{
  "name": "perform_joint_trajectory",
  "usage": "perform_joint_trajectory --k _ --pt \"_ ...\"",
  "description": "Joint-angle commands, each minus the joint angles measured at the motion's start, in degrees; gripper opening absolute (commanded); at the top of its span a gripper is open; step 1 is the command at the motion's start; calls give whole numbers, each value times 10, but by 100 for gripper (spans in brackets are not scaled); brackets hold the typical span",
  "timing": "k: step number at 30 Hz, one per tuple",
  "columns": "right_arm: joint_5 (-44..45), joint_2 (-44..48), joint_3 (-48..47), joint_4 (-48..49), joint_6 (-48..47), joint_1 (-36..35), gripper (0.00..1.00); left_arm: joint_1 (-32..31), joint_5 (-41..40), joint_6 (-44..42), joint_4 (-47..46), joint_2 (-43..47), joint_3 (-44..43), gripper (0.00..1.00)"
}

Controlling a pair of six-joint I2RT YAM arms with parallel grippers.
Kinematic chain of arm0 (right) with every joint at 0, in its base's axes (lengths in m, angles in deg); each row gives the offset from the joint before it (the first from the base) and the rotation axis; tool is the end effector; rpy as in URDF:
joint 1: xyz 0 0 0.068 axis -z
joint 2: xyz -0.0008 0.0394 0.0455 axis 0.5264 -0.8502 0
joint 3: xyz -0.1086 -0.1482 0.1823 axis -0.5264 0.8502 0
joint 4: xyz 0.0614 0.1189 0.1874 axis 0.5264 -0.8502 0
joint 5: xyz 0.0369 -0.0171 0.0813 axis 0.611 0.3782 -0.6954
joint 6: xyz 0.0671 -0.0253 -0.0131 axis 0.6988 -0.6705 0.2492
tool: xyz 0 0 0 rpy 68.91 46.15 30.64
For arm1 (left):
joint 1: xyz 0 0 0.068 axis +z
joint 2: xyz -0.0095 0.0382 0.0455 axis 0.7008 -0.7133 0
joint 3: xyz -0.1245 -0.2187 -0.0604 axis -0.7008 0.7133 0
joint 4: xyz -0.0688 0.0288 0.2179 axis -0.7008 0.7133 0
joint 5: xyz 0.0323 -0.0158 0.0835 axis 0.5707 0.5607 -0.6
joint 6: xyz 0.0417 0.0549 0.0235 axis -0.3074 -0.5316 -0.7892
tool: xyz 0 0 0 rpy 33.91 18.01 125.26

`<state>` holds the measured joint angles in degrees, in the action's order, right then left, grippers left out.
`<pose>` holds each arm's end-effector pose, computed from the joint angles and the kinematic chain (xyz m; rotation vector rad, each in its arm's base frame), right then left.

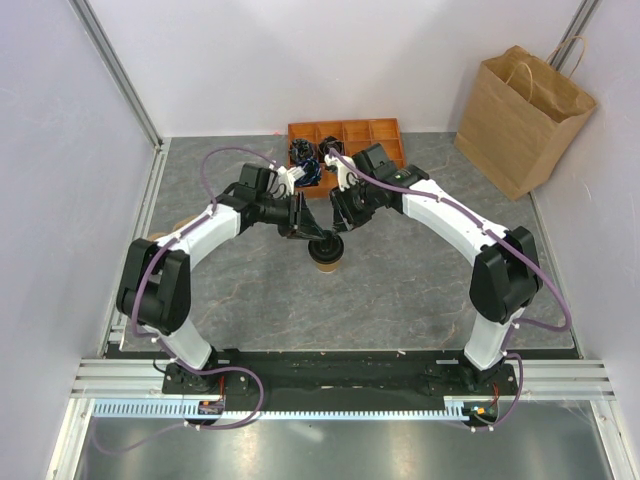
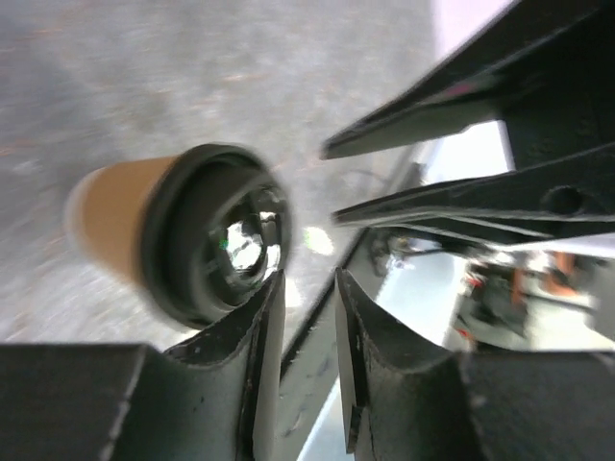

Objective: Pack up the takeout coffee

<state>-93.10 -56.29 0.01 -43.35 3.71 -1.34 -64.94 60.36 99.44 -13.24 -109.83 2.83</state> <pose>0.2997 0.2240 0.2604 -0.8631 2.4109 0.7538 0.2975 -0.1611 0.2234 0.3148 2.4367 -1.4430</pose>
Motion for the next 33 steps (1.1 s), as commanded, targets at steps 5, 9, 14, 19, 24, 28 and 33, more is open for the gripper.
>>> perform_joint_trajectory --k 5,9,14,19,24,28,33 --pt "-22 -30 -4 7 -6 1 32 -5 -218 -213 178 48 -87 20" --pt "-24 -44 -3 2 -6 1 29 -23 -282 -252 219 43 -129 15" --pt "-22 -46 4 4 -1 1 25 -64 -316 -269 242 48 -140 16" --pt "-14 -48 2 5 2 2 21 -92 -357 -273 248 60 -167 14" --pt "-9 -54 -2 3 11 1 19 -108 -363 -273 247 63 -171 14" --pt "-11 -56 0 4 12 1 18 -119 -364 -266 233 45 -145 14" --pt "-9 -59 4 5 13 1 17 -118 -366 -262 211 8 -93 13"
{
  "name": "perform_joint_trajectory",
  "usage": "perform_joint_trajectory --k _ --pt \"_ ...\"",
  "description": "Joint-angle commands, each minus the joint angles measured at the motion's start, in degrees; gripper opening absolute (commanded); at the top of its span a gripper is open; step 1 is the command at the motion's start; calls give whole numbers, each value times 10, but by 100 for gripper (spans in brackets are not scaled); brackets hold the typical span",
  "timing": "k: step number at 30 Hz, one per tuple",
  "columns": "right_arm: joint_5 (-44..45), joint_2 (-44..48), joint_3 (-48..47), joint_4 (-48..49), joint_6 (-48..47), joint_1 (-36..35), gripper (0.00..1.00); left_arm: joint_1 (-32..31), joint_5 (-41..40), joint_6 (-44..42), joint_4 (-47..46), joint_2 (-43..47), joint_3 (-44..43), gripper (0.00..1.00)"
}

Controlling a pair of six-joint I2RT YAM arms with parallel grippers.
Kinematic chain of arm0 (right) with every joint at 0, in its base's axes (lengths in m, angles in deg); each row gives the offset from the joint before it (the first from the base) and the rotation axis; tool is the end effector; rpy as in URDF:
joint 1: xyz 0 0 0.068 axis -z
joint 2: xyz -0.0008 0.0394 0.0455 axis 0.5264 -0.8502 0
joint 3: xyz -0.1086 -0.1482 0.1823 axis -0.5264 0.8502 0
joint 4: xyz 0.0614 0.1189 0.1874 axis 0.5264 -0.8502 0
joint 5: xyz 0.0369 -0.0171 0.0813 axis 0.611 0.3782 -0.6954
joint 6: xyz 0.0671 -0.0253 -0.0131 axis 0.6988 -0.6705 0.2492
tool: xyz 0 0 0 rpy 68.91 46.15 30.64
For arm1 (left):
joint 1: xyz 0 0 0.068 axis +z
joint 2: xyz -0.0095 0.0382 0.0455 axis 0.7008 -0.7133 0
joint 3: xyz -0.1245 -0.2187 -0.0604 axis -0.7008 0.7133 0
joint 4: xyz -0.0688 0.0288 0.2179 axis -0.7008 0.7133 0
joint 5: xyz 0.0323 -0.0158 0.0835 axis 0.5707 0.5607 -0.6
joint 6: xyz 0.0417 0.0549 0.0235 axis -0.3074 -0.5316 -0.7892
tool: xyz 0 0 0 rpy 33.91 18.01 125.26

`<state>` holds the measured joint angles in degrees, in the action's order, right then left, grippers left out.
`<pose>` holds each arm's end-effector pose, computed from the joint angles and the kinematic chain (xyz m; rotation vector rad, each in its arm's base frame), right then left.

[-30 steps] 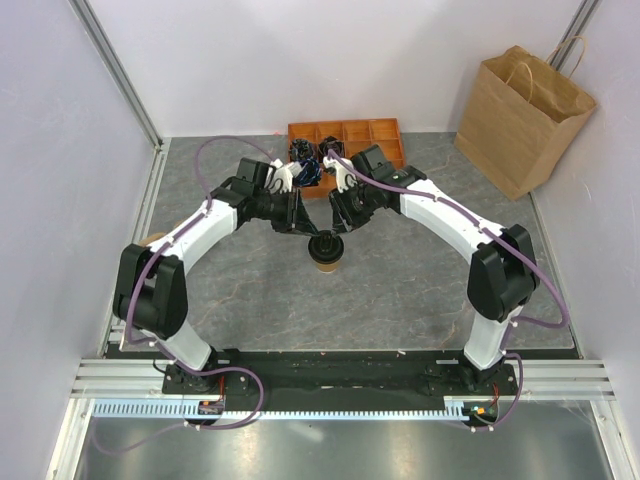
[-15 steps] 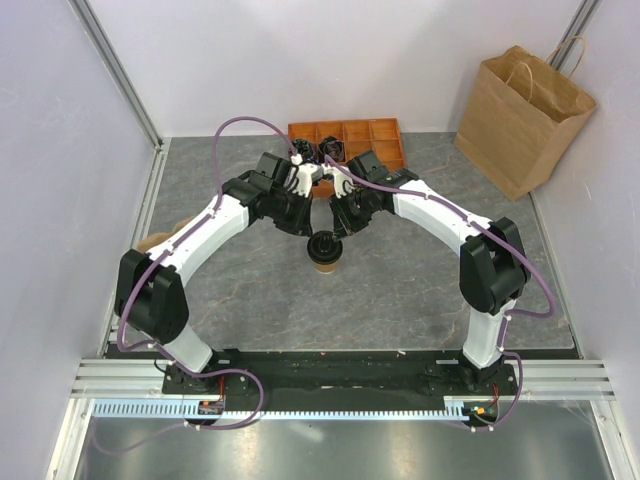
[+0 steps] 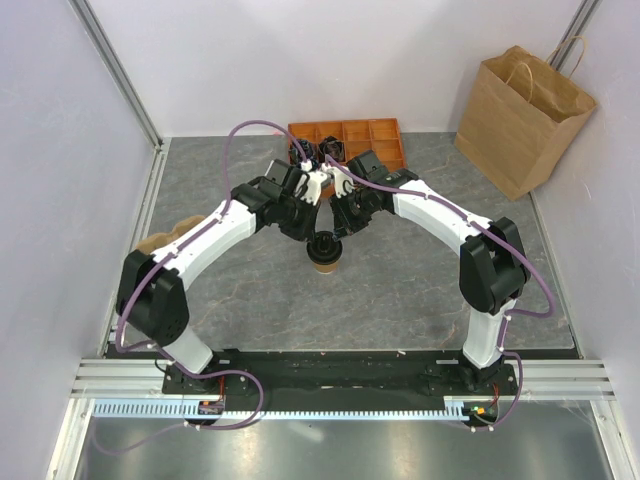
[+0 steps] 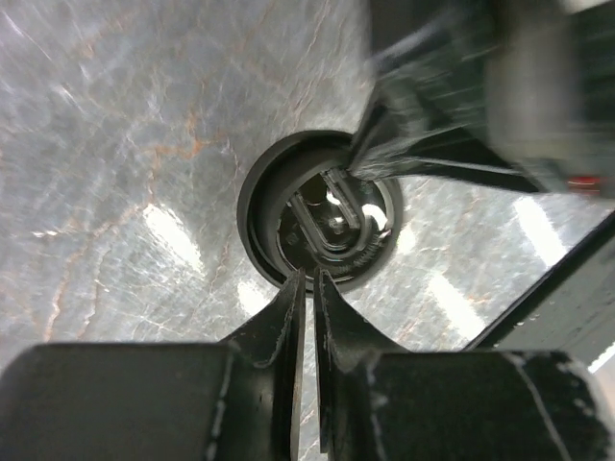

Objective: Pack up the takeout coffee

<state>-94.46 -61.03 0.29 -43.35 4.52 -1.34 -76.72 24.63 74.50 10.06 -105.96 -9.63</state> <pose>0.3074 0.2306 0.2297 -0.8599 2.5081 0.7783 0.2686 -0.1881 0.2615 0.7642 2.4322 -0.5763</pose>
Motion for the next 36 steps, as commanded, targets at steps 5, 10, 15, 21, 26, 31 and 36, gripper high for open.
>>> perform_joint_trajectory --k 5,10,15,21,26,31,36 --pt "15 -12 9 4 3 1 17 2 6 2 -25 -46 45 11" --pt "17 -8 10 3 -1 2 17 6 24 12 -33 -11 35 12" --pt "4 3 -5 8 0 5 21 51 71 50 -43 29 30 23" --pt "-45 30 -30 24 5 18 39 123 179 73 -122 106 77 50" --pt "-59 79 -10 33 -1 26 73 156 207 68 -132 155 103 69" --pt "-16 127 73 57 -5 3 85 211 214 81 -133 179 107 81" --pt "65 135 145 81 4 -47 87 257 207 101 -135 196 99 90"
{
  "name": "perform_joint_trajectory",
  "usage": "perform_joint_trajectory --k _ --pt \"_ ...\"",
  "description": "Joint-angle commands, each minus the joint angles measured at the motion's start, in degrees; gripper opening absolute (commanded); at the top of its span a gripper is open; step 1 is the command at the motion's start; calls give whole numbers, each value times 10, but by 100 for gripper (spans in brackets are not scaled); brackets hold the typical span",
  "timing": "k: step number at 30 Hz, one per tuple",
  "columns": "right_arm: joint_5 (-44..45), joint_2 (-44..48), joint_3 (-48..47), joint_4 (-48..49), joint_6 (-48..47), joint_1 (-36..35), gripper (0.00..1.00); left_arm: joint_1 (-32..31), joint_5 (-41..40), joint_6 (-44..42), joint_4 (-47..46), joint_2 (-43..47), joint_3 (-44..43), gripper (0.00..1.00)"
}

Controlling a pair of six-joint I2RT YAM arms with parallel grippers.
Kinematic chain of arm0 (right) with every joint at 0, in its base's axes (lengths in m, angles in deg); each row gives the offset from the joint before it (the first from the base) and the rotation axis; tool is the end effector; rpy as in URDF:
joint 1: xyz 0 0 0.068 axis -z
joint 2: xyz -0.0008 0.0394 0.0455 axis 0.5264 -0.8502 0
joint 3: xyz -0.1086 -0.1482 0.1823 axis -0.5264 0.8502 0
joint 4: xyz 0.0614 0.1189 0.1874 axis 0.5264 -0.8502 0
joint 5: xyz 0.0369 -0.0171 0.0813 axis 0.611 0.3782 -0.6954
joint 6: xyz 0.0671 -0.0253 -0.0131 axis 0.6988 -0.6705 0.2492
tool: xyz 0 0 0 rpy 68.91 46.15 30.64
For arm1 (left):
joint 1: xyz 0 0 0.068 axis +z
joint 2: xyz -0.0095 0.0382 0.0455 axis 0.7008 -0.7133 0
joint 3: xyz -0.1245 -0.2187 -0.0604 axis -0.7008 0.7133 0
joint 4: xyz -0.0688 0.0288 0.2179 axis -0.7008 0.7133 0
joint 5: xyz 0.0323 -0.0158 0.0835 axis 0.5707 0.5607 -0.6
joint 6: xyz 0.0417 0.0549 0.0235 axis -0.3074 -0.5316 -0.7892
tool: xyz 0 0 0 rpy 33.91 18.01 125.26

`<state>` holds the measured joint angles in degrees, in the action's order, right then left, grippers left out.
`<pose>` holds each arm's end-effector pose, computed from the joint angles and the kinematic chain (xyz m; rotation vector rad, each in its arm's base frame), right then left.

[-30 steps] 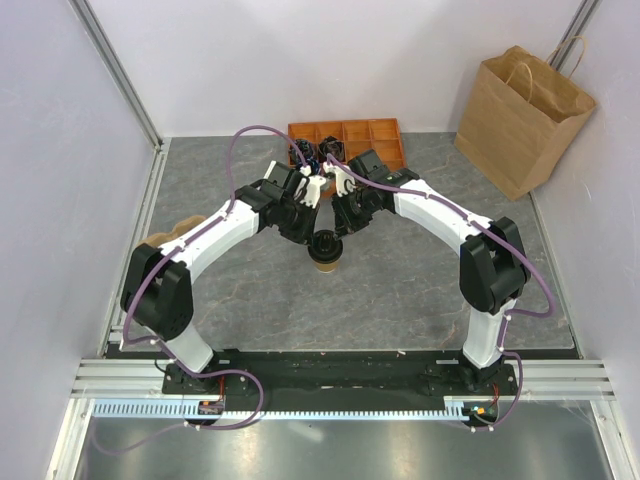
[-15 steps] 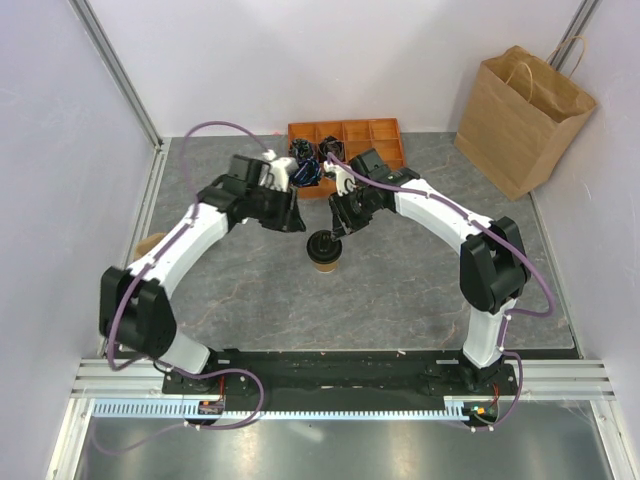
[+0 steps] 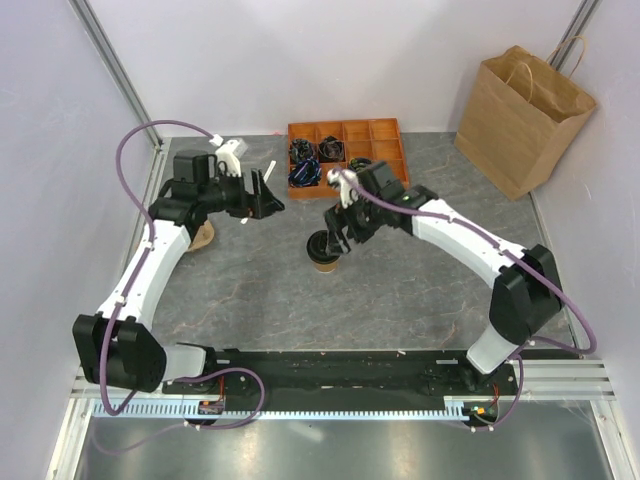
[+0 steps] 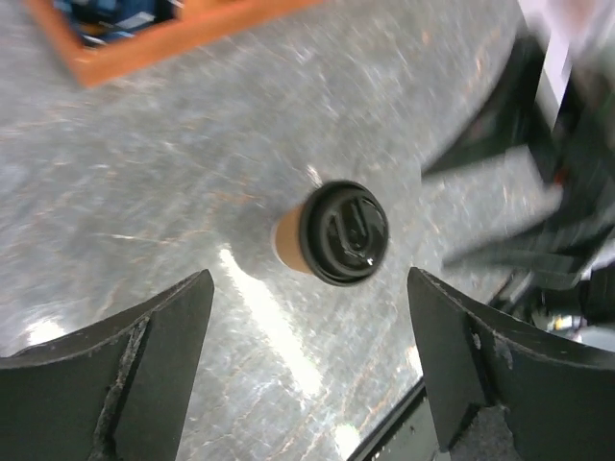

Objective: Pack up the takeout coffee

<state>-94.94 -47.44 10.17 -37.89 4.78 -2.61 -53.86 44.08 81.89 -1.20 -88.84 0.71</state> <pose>0.2680 0.2145 0.2677 -0.8791 2.3353 0.8180 0.2643 -0.0785 0.3136 0.3401 2.1565 -0.8489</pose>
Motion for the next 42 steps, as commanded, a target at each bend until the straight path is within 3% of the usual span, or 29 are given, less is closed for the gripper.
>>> perform_joint_trajectory --k 1,5,14,20,32,38,42 --pt "83 -6 53 28 4 -45 87 35 12 29 -22 25 -9 90" --pt "134 -14 75 59 21 -68 88 68 10 43 -25 27 -12 90" --pt "155 -94 54 167 74 -83 85 157 39 90 -41 7 1 93" --pt "161 -172 -14 216 72 -83 84 194 55 87 -40 -7 -3 93" --pt "143 -333 -192 259 89 -70 85 206 58 69 -33 -14 -1 93" --pt "104 -289 -171 217 80 -43 90 206 62 56 -31 -9 -8 93" --pt "58 -179 -159 137 33 4 92 206 80 52 -32 -6 -1 93"
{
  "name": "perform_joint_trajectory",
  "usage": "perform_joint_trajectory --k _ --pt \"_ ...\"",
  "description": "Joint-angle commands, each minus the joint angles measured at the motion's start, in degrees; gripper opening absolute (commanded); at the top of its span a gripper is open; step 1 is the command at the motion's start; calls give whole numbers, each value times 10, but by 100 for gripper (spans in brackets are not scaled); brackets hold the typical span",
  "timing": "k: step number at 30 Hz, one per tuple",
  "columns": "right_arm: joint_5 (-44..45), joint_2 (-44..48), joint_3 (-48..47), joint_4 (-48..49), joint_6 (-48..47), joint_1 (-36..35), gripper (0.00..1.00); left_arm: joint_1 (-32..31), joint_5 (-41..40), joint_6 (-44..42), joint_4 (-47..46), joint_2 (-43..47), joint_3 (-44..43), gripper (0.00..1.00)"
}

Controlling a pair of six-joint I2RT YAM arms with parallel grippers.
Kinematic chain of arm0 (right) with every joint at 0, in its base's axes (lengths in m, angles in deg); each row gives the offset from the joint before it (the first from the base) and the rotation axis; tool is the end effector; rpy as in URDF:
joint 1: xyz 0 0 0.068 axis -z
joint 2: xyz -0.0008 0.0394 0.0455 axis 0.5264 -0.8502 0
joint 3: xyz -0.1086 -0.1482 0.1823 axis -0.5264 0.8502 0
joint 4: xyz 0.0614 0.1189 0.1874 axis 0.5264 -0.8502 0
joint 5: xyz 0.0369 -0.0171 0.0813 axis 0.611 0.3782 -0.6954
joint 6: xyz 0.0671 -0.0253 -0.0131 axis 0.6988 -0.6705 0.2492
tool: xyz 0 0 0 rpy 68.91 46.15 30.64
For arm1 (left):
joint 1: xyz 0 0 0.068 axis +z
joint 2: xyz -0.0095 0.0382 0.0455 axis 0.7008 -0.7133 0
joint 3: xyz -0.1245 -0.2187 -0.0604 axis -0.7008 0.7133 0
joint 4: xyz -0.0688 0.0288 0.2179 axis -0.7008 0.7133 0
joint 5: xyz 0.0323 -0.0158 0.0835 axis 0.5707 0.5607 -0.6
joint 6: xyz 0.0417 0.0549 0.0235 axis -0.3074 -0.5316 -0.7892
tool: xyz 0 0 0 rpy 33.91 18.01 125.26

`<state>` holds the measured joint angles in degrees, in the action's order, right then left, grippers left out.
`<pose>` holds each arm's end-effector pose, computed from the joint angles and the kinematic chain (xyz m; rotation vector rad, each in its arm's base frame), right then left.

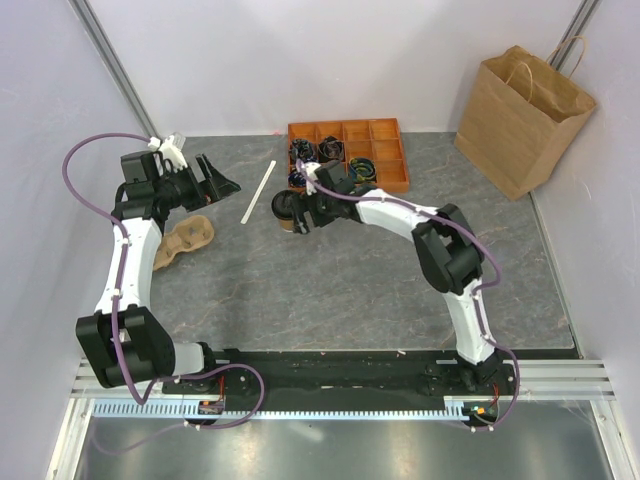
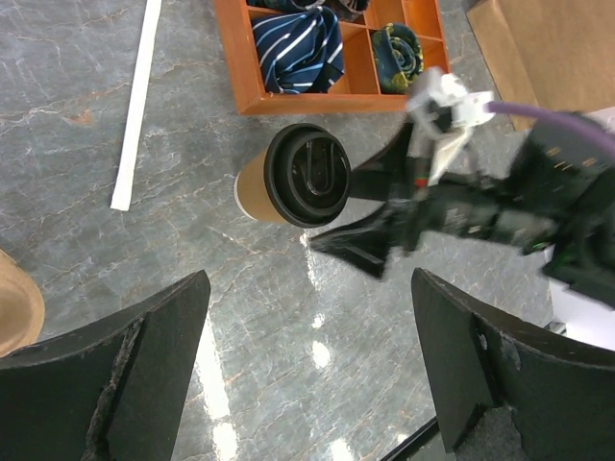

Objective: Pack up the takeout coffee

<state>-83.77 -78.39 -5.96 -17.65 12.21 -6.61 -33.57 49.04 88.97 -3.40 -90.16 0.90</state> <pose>0.3617 0.3050 0.1717 -0.7156 2.3136 0.6911 0.2804 0.0148 0.3123 -0.1178 2.1194 -0.8071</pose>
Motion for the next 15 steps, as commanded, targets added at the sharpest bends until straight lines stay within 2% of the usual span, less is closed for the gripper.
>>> perform_joint_trajectory --k 1,4,7,11,14,15 --pt "-81 151 -1 -106 -57 55 92 3 37 -25 -9 9 1 93" --pt "-84 232 -26 -188 -141 95 97 2 47 -43 -9 18 9 96" --pt "-41 299 -58 -238 -199 132 98 2 62 -60 -7 20 3 96" --pt "103 351 -88 -252 -246 182 98 2 86 -66 -6 28 -3 96" --pt "150 365 -118 -249 -274 254 98 2 97 -64 -6 39 6 96" --pt "153 362 -138 -247 -282 298 98 1 98 -64 -8 44 8 96"
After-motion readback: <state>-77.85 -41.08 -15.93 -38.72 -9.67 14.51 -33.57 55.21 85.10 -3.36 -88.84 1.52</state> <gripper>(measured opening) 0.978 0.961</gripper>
